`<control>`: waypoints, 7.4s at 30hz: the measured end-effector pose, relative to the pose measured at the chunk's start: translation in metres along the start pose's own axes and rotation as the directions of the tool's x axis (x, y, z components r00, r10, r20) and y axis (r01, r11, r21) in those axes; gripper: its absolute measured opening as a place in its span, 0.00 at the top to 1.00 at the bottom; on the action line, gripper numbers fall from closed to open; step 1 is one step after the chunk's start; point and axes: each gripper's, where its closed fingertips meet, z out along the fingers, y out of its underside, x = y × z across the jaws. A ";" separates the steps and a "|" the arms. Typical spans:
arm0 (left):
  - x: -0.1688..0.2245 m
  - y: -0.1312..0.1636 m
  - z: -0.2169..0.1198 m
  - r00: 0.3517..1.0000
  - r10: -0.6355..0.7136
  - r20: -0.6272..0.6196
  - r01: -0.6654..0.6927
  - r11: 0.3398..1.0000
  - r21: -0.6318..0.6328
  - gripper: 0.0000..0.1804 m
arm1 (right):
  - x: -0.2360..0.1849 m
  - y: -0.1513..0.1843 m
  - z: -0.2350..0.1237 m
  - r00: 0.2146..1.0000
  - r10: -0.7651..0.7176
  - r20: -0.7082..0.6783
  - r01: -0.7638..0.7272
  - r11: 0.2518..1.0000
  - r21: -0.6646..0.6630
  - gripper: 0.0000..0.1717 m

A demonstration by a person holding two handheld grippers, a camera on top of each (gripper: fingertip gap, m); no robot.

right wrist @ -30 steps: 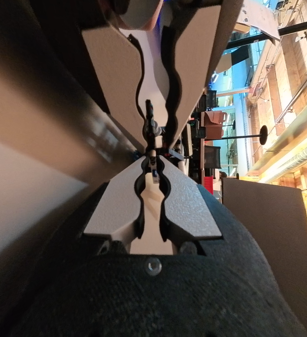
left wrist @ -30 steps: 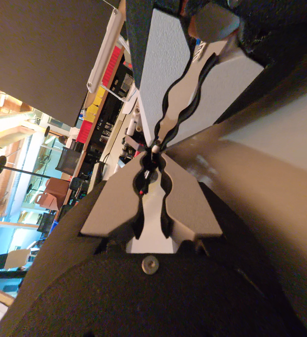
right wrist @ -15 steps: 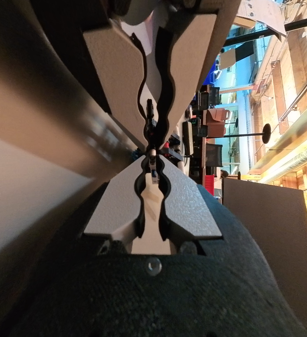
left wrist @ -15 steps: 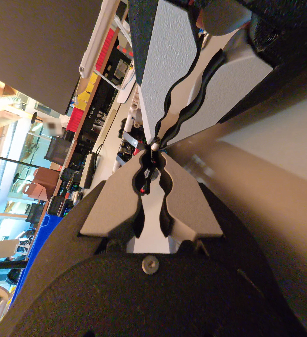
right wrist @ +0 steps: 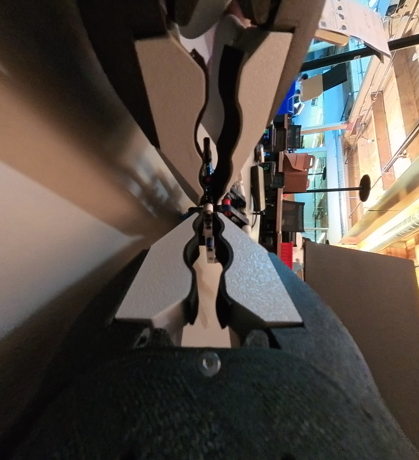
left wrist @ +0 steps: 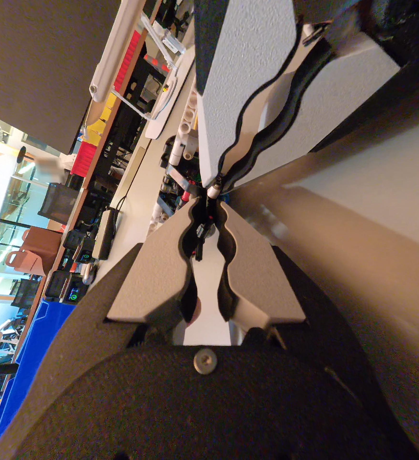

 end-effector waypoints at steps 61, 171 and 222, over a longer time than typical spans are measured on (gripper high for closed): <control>-0.102 -0.035 -0.044 0.500 -0.762 -0.411 0.866 0.426 0.263 0.97 | 0.068 -0.007 -0.065 0.135 0.989 0.057 -0.959 0.116 0.259 0.82; -0.100 0.008 -0.017 -0.013 -0.772 -0.635 0.994 -0.077 0.074 0.97 | 0.060 0.012 0.002 0.634 0.631 0.446 -0.770 0.569 0.290 0.90; -0.117 0.017 -0.033 -0.185 -0.626 -0.757 0.956 -0.294 0.009 0.96 | 0.019 0.006 0.020 0.558 0.672 0.487 -0.802 0.588 0.108 0.94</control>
